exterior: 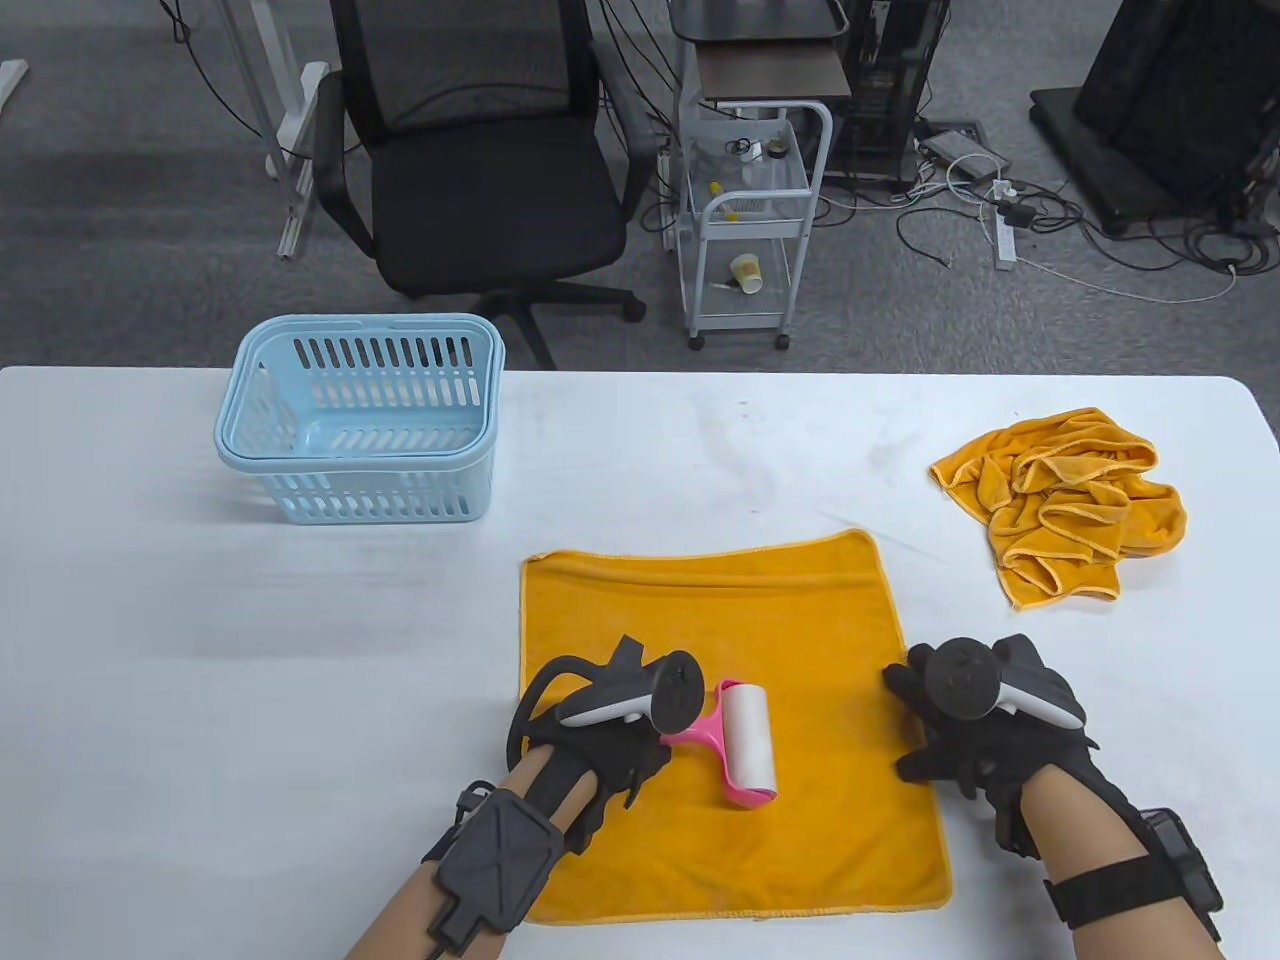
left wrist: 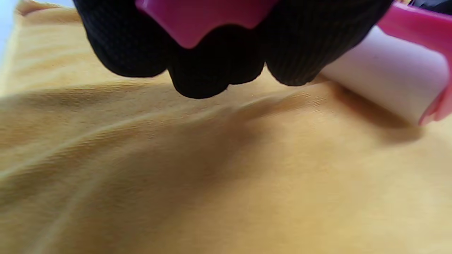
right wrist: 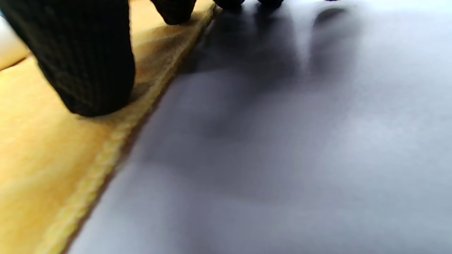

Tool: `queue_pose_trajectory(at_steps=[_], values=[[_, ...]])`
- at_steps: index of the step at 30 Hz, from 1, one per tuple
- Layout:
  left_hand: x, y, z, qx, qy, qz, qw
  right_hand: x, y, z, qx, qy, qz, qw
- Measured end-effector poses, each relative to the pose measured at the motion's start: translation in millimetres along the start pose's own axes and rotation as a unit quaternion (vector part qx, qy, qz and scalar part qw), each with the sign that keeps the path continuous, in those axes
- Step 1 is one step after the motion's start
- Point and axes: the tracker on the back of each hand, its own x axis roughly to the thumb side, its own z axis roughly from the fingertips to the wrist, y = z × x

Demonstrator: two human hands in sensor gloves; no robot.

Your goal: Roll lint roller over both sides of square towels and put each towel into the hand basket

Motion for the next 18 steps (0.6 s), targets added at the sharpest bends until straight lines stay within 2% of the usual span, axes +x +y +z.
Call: queue_pose_trajectory(at_steps=[2, 6, 11, 13, 15, 18], values=[[-11.7, -0.5, 3.8, -0.006, 0.032, -0.044, 0.999, -0.2, 0.0, 0.2, 0.000, 0.000, -0.001, 1.000], [-56.8, 1.7, 25.9, -0.026, 0.116, -0.120, 0.986, -0.5, 0.1, 0.4, 0.001, -0.001, -0.001, 1.000], [-103.6, 2.6, 50.5, -0.051, 0.192, -0.158, 0.967, -0.5, 0.1, 0.4, 0.001, -0.001, -0.001, 1.000], [-110.8, 8.2, 53.3, -0.042, 0.176, -0.108, 0.978, -0.3, 0.1, 0.2, 0.001, -0.002, -0.001, 1.000], [-106.1, 12.5, 49.8, -0.027, 0.159, -0.060, 0.985, -0.3, 0.2, 0.2, 0.001, -0.002, -0.001, 1.000], [-75.6, 21.4, 28.9, 0.014, 0.091, 0.017, 0.996, -0.6, 0.4, 0.4, 0.001, -0.002, -0.001, 1.000]])
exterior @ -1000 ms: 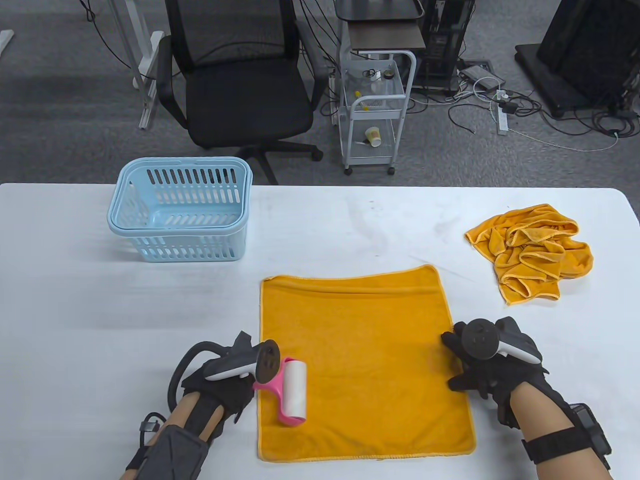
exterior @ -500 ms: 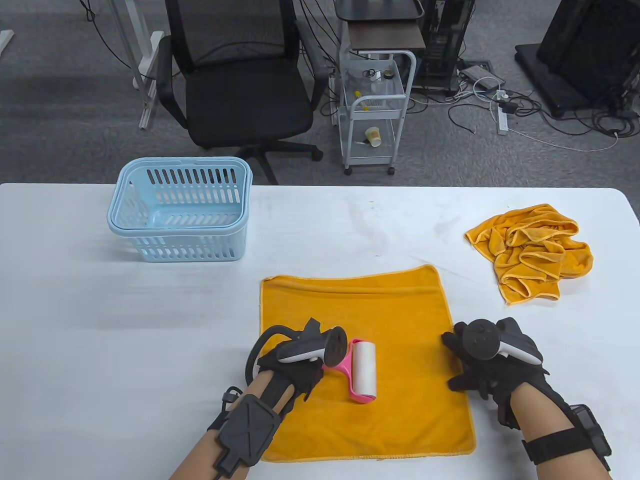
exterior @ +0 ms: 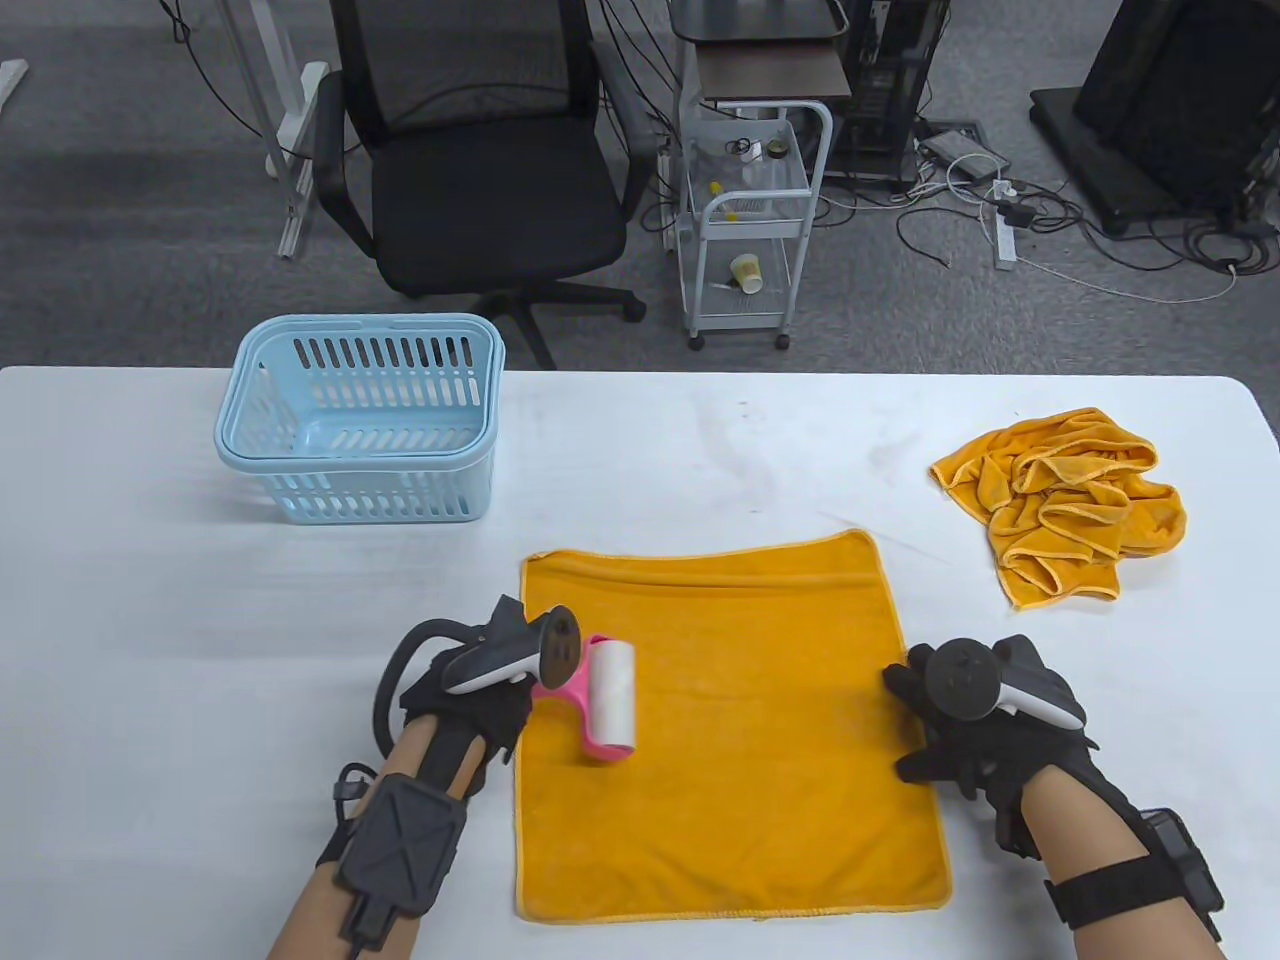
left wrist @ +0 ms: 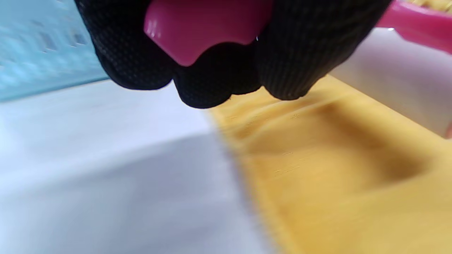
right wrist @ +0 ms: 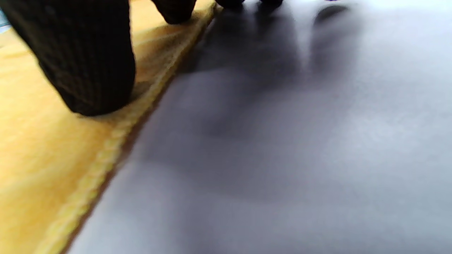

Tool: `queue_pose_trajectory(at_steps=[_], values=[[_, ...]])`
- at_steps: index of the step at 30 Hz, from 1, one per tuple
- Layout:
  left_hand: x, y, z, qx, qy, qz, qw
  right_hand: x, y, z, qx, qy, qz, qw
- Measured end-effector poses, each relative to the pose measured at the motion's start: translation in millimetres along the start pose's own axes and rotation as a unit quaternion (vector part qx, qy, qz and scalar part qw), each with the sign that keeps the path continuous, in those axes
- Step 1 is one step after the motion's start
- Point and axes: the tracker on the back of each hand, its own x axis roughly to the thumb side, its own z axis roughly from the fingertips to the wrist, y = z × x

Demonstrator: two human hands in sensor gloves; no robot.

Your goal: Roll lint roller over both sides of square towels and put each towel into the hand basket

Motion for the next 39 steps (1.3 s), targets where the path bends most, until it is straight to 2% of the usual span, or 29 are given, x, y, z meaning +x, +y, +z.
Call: queue_pose_trajectory(at_steps=[4, 7, 9, 12, 19, 22, 24, 27, 30, 34, 36, 39], values=[[47.2, 0.1, -24.6, 0.011, -0.048, 0.032, 0.998, -0.4, 0.3, 0.2, 0.000, 0.000, -0.002, 1.000], [62.3, -3.2, -38.0, 0.017, -0.047, 0.030, 0.998, -0.6, 0.4, 0.3, 0.000, 0.000, -0.003, 1.000], [61.3, -7.1, -43.7, 0.019, -0.030, 0.022, 0.999, -0.9, 0.7, 0.6, 0.000, 0.000, -0.005, 1.000], [42.9, -9.8, -43.4, 0.026, 0.015, -0.043, 0.999, -1.0, 1.1, 0.9, 0.000, 0.000, -0.006, 1.000], [-36.9, -4.7, -19.5, -0.001, 0.149, -0.158, 0.976, -1.1, 0.9, 0.9, 0.001, -0.001, -0.005, 1.000], [-62.0, -4.7, -9.4, -0.020, 0.170, -0.164, 0.972, -1.1, 0.9, 1.0, 0.001, -0.001, -0.004, 1.000], [-69.1, 0.2, -3.7, -0.019, 0.155, -0.125, 0.980, -1.0, 1.3, 1.0, 0.001, -0.002, -0.006, 1.000], [-55.8, 7.8, -10.4, 0.006, 0.109, -0.029, 0.994, -1.0, 1.5, 1.1, 0.001, -0.001, -0.006, 1.000], [-13.3, 13.2, -30.2, 0.028, 0.031, 0.053, 0.998, -1.2, 1.9, 1.3, 0.001, -0.001, -0.008, 1.000], [37.0, 10.6, -55.4, 0.031, -0.012, 0.056, 0.998, -1.3, 2.3, 1.5, 0.000, 0.000, -0.010, 1.000], [45.1, 8.2, -63.4, 0.036, -0.005, 0.043, 0.998, -1.3, 2.5, 1.6, 0.000, 0.000, -0.011, 1.000], [37.5, 5.8, -67.2, 0.033, 0.024, 0.018, 0.999, -1.3, 2.6, 1.6, 0.000, -0.001, -0.012, 1.000]])
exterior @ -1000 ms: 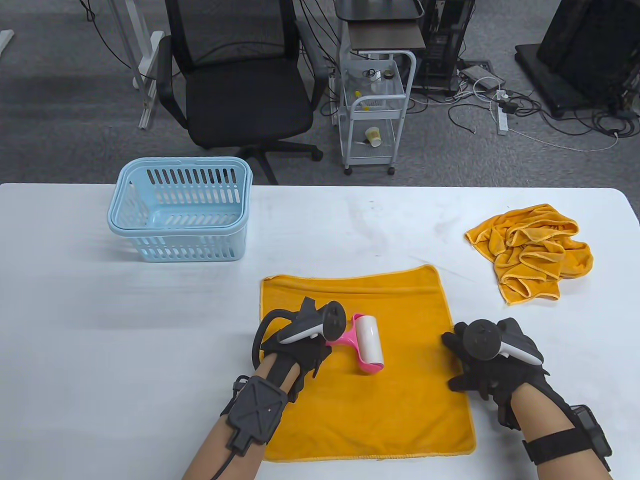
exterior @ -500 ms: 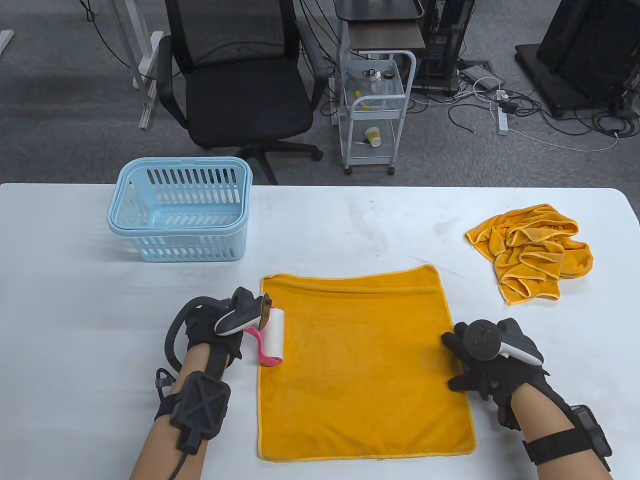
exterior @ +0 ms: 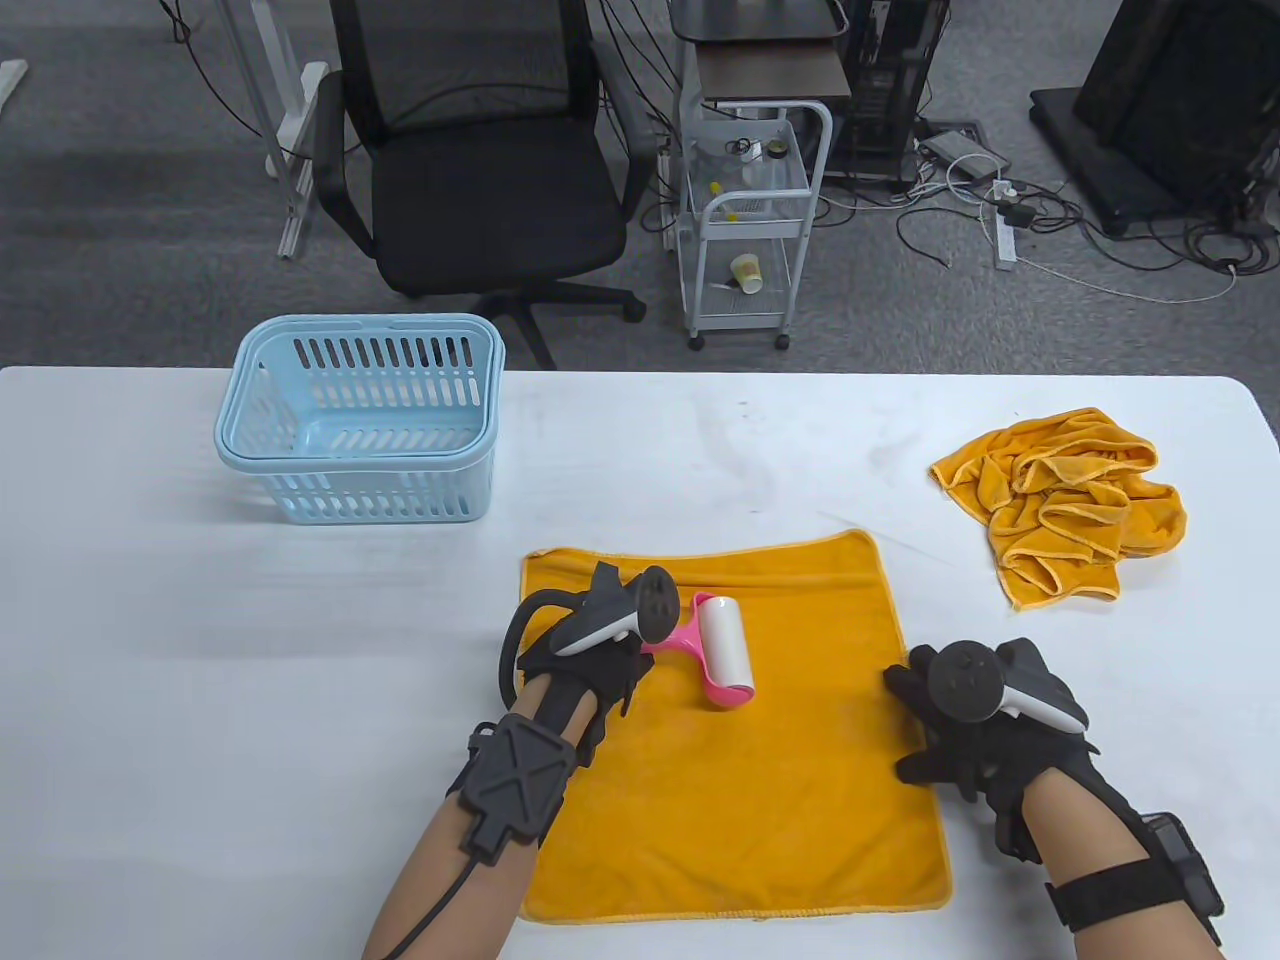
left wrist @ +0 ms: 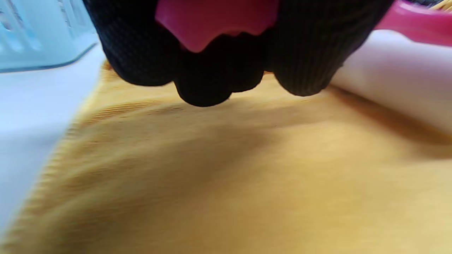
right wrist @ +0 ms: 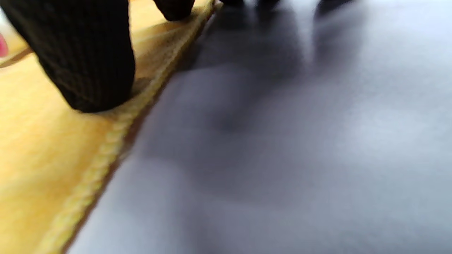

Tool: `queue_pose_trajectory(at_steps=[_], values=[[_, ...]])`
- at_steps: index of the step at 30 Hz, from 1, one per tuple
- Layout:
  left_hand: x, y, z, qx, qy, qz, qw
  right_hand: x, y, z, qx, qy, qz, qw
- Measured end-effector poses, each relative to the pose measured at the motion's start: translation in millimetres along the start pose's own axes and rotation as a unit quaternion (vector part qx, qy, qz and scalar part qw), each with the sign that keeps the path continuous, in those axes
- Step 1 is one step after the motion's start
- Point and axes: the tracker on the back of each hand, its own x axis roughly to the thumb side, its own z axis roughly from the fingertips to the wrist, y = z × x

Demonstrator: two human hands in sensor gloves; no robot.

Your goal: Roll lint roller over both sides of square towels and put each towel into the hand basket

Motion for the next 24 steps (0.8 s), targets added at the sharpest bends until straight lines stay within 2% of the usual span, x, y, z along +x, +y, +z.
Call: queue_pose_trajectory(at_steps=[4, 8, 10, 12, 15, 17, 20, 24], values=[[-40.2, 2.4, 7.5, -0.006, 0.075, -0.089, 0.993, 0.0, 0.0, 0.0, 0.001, 0.000, 0.001, 1.000], [-87.8, 6.8, 22.5, -0.025, 0.146, -0.153, 0.977, -0.1, 0.0, -0.1, 0.001, -0.001, 0.001, 1.000], [-102.5, 9.0, 29.7, -0.027, 0.164, -0.165, 0.972, -0.2, 0.0, -0.3, 0.001, -0.001, 0.001, 1.000], [-107.3, 11.0, 36.1, -0.028, 0.152, -0.135, 0.979, -0.2, 0.0, -0.3, 0.001, -0.001, 0.001, 1.000], [-85.2, 11.1, 36.0, -0.021, 0.083, -0.059, 0.995, -0.2, 0.0, -0.3, 0.001, -0.001, 0.001, 1.000], [-51.3, 9.2, 32.6, -0.012, 0.026, -0.012, 1.000, -0.2, 0.0, -0.3, 0.001, -0.001, 0.001, 1.000], [0.6, 1.4, 27.5, -0.017, -0.046, 0.018, 0.999, -0.2, 0.0, -0.3, 0.001, -0.001, 0.001, 1.000], [42.5, -13.6, 22.8, -0.030, -0.085, 0.019, 0.996, -0.2, 0.0, -0.3, 0.001, -0.001, 0.001, 1.000]])
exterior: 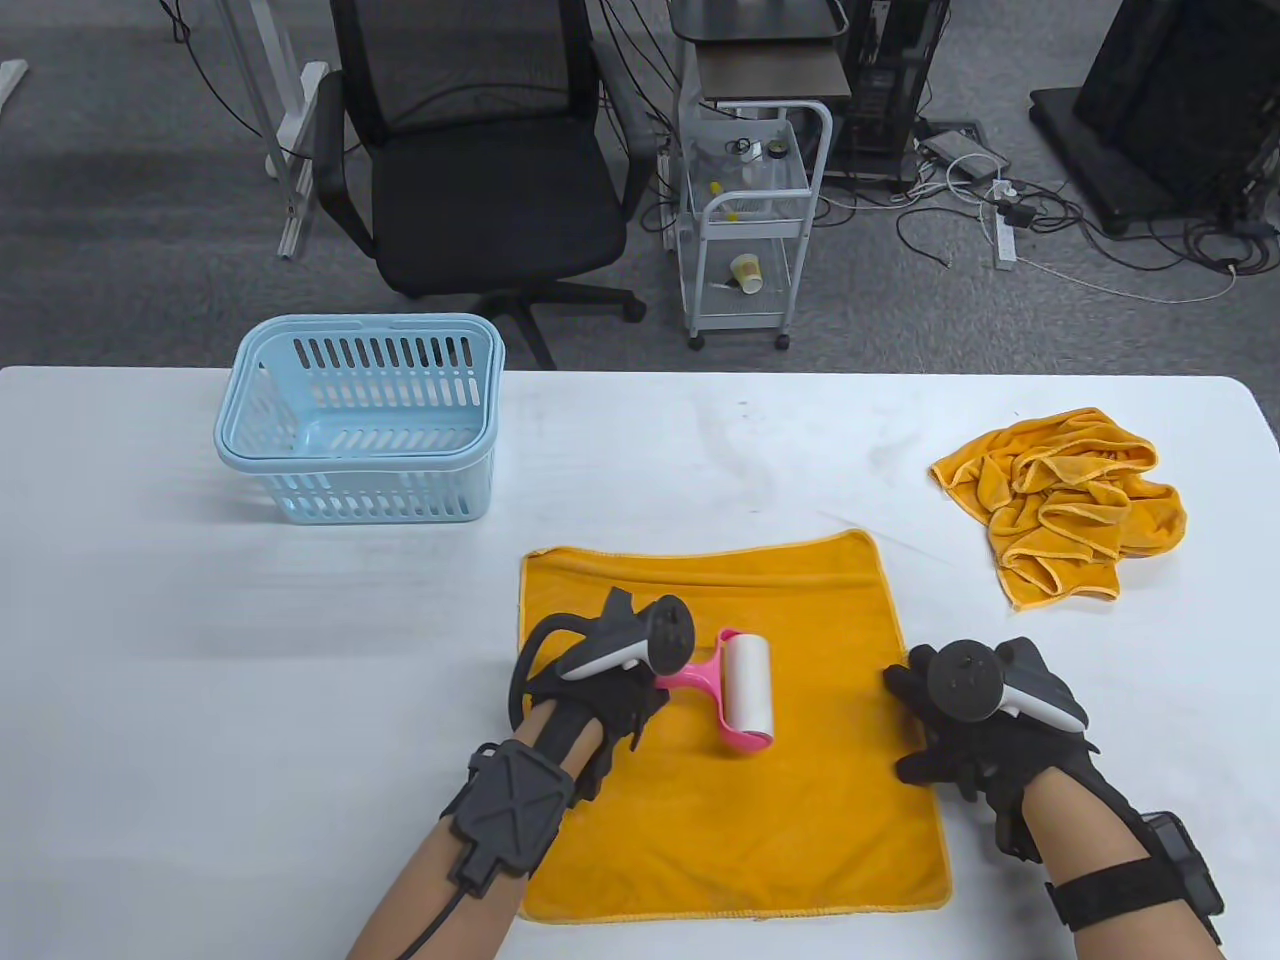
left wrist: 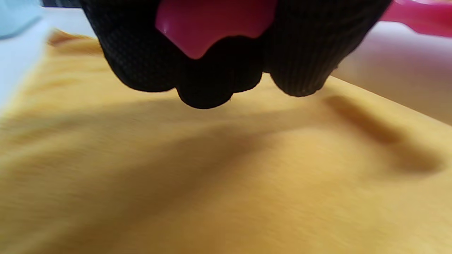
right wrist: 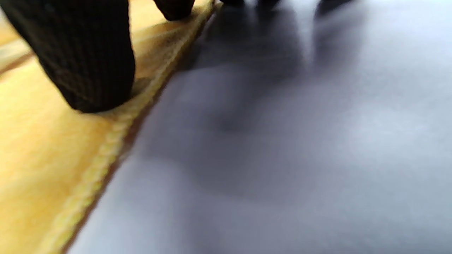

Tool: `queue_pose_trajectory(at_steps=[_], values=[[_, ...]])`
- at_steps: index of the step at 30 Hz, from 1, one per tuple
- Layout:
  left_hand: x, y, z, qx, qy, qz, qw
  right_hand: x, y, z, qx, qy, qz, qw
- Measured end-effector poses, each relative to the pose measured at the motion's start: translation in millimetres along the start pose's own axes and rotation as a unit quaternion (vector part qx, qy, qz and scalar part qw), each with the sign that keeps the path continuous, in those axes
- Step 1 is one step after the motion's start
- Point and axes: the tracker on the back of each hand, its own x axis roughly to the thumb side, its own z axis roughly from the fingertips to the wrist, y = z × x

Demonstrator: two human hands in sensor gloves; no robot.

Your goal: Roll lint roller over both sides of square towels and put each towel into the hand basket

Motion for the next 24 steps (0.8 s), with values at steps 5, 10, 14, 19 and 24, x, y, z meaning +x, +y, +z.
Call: queue_pose_trajectory(at_steps=[5, 10, 14, 19, 24], values=[[-12.3, -7.0, 6.7, 0.003, 0.039, -0.055, 0.998, 0.1, 0.1, 0.2, 0.000, 0.001, 0.000, 1.000], [-68.7, -4.1, 36.0, -0.013, 0.131, -0.129, 0.983, 0.1, 0.1, 0.1, 0.000, 0.002, -0.001, 1.000], [-112.4, -6.0, 64.3, -0.023, 0.195, -0.155, 0.968, 0.0, 0.2, 0.2, 0.000, 0.001, -0.002, 1.000], [-132.9, -6.7, 82.4, -0.021, 0.193, -0.085, 0.977, 0.0, 0.1, 0.1, 0.000, 0.001, -0.001, 1.000], [-78.0, -7.4, 72.2, 0.000, 0.070, 0.016, 0.997, -0.1, 0.1, 0.0, 0.000, 0.000, -0.001, 1.000]])
